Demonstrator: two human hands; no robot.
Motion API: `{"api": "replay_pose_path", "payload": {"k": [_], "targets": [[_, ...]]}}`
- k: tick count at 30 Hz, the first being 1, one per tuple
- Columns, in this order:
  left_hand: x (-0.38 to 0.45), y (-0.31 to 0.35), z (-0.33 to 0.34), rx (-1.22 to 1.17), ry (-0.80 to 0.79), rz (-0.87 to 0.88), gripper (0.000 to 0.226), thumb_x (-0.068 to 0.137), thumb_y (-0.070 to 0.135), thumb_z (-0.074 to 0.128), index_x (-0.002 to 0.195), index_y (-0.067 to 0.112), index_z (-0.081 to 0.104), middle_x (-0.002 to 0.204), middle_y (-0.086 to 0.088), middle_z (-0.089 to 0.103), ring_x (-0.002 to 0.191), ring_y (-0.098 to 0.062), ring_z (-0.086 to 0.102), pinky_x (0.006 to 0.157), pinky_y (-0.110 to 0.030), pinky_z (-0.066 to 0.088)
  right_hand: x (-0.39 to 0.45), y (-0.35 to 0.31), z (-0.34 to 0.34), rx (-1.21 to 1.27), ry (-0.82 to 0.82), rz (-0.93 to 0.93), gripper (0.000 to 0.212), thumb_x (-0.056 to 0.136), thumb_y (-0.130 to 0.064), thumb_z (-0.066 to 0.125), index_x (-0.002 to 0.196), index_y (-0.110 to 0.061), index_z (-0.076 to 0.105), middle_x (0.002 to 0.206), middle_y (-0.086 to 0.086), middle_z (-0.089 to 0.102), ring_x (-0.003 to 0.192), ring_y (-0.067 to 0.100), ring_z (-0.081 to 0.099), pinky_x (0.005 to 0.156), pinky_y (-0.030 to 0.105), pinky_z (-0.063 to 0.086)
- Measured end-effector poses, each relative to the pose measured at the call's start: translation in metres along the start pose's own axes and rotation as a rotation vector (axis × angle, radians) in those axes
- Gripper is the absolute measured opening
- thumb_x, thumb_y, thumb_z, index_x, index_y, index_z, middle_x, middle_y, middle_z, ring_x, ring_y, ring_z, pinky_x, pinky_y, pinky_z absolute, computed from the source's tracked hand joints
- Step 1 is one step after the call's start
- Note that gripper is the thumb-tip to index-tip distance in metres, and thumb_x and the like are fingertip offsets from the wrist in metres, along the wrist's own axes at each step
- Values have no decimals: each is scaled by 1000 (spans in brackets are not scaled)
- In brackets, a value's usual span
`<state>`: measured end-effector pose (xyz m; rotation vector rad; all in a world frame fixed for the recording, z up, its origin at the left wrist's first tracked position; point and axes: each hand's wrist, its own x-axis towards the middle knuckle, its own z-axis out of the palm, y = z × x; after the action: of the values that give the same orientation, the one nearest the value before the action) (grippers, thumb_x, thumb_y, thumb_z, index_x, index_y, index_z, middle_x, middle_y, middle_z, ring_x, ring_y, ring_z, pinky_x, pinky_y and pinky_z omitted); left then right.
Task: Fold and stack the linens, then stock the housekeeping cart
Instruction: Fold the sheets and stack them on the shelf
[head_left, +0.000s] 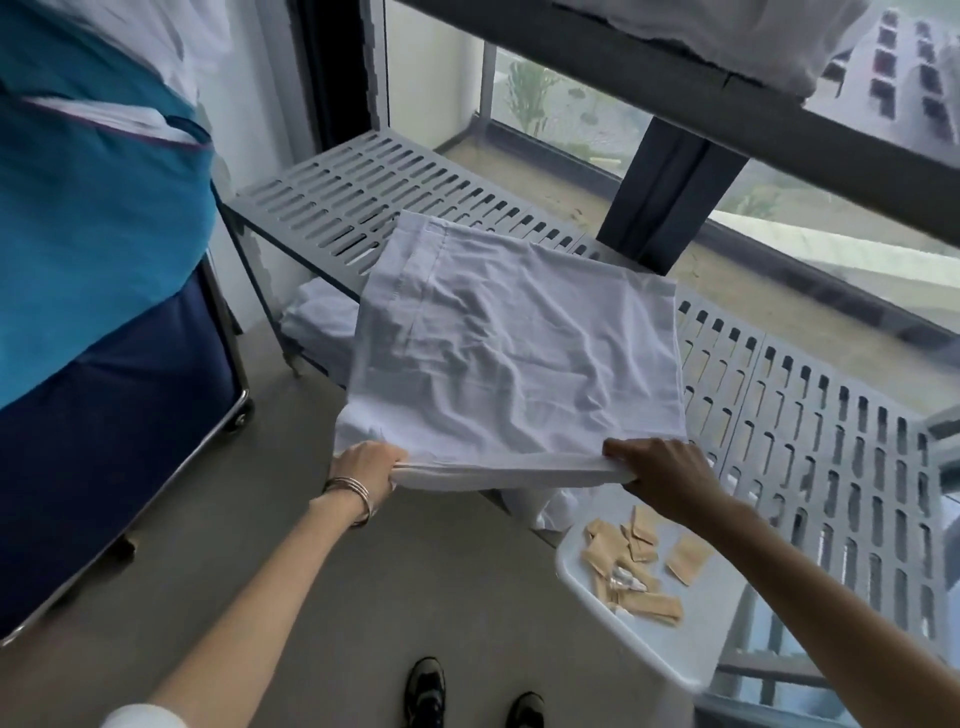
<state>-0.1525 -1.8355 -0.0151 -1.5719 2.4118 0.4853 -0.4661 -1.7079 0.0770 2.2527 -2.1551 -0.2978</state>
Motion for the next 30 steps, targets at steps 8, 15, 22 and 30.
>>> {"api": "replay_pose_path", "payload": {"k": [8,15,22,30], "targets": [[-8,-31,-14,-151,386,33,23,61,14,45,62,21,67,65,-5,65,70,-30,64,69,-34,44,-12,-25,-33,99,-275,20,33,89,-31,57,121,-31,51,104,4,63,92,24,60,69,30,42],[2,-30,-29,-361,382,-226,20,88,20,50,85,17,69,102,-11,66,94,-39,59,81,-39,43,-10,-19,-38,85,-164,79,31,90,-34,57,120,-31,51,106,5,66,94,27,63,76,33,50],[6,-23,-75,-33,31,-34,17,87,17,49,73,22,57,95,-8,63,93,-31,59,72,-31,41,9,25,-29,299,-330,211,28,85,-33,65,112,-29,59,105,7,65,94,27,59,76,35,49],[117,10,-162,11,-78,112,26,80,6,53,59,17,43,83,-13,58,83,-30,56,69,-30,42,90,102,-35,251,-364,260,14,91,-20,57,103,-18,63,98,3,59,98,24,55,79,35,47]]}}
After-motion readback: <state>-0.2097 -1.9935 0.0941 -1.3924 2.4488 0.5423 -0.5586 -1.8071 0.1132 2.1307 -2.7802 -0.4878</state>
